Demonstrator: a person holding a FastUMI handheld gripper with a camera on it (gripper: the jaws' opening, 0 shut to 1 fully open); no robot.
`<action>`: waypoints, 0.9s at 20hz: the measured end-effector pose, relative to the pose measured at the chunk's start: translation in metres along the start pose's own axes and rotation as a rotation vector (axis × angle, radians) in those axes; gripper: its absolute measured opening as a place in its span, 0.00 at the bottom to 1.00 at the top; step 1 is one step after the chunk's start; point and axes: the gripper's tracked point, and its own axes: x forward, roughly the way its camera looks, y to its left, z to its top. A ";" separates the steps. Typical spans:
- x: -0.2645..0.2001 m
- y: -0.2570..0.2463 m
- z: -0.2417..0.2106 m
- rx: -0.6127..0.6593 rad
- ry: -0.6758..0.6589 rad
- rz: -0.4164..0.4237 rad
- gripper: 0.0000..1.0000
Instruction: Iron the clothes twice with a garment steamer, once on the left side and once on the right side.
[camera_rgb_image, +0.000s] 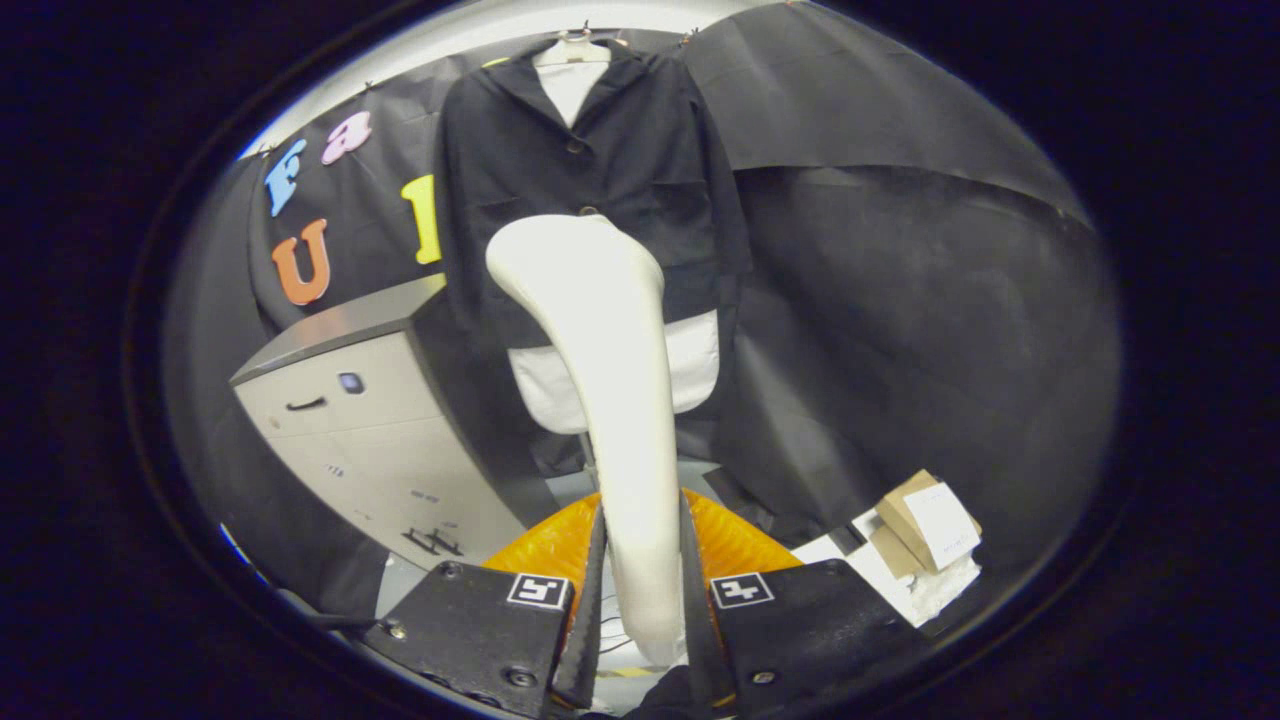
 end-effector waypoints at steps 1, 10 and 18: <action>-0.020 0.012 -0.010 -0.002 0.004 0.003 0.39; -0.118 0.112 -0.076 -0.105 0.045 0.116 0.39; -0.147 0.141 -0.085 -0.191 0.024 0.164 0.38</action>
